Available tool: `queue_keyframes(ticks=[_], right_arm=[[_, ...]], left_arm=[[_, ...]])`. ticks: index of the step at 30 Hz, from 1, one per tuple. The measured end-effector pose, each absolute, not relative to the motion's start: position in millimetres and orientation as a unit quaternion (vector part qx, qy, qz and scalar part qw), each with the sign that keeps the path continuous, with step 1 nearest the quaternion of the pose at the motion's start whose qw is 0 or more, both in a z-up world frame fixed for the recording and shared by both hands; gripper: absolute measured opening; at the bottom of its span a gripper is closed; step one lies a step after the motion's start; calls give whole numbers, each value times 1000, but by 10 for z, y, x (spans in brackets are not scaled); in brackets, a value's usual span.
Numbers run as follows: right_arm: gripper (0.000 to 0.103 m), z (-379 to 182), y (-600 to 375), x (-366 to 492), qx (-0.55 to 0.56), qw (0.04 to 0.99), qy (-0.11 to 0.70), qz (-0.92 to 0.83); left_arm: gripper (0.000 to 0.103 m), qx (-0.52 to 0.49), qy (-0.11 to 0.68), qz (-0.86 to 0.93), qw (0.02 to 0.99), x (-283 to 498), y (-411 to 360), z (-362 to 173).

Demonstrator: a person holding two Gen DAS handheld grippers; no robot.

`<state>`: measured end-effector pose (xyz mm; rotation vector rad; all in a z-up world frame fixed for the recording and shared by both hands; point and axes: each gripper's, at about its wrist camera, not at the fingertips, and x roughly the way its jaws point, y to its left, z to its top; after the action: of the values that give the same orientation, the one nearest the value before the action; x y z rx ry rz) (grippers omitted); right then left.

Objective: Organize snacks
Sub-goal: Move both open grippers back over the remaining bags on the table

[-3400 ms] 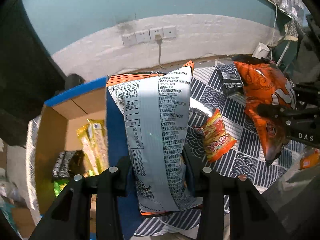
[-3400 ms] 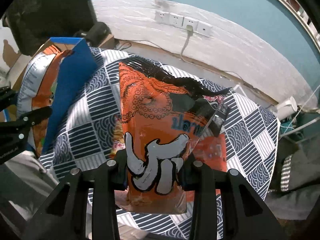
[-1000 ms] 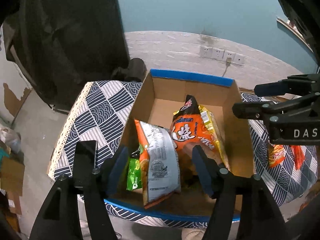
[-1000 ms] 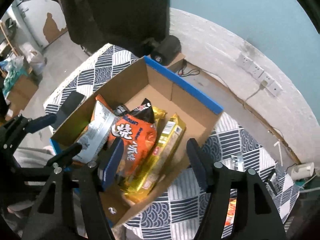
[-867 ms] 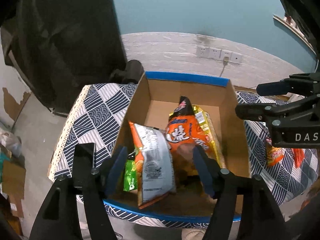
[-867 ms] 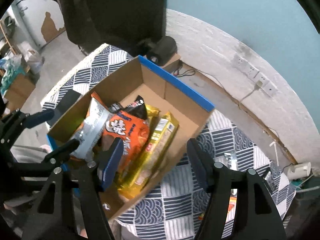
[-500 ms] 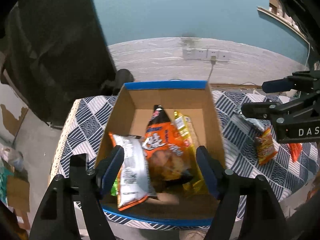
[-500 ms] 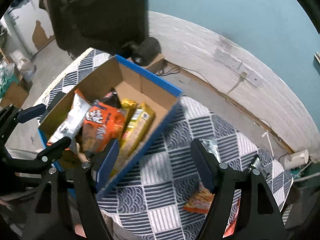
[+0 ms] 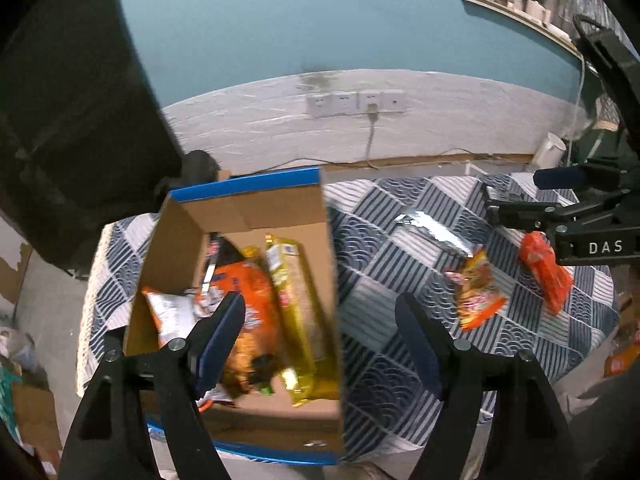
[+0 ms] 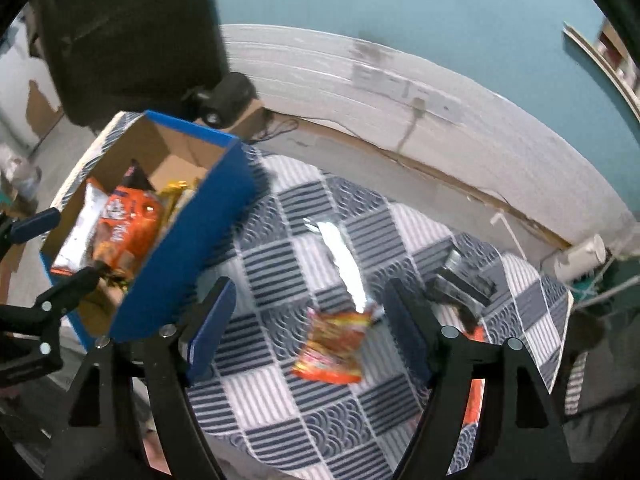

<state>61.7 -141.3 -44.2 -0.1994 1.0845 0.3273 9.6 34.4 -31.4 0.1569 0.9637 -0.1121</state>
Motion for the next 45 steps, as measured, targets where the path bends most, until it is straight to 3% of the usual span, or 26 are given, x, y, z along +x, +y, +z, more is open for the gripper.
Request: queue_keyframes(ticks=[12, 26, 45], right_arm=[[77, -602, -2191, 572, -77, 844, 521, 100], [77, -1188, -2959, 651, -53, 818, 570, 55], [77, -1951, -3480, 817, -10, 774, 633, 34]], left_arm=[[80, 121, 476, -94, 866, 154, -394, -470], [80, 143, 488, -120, 853, 311, -1051, -837], [80, 66, 565, -113, 815, 740, -1293, -1560]])
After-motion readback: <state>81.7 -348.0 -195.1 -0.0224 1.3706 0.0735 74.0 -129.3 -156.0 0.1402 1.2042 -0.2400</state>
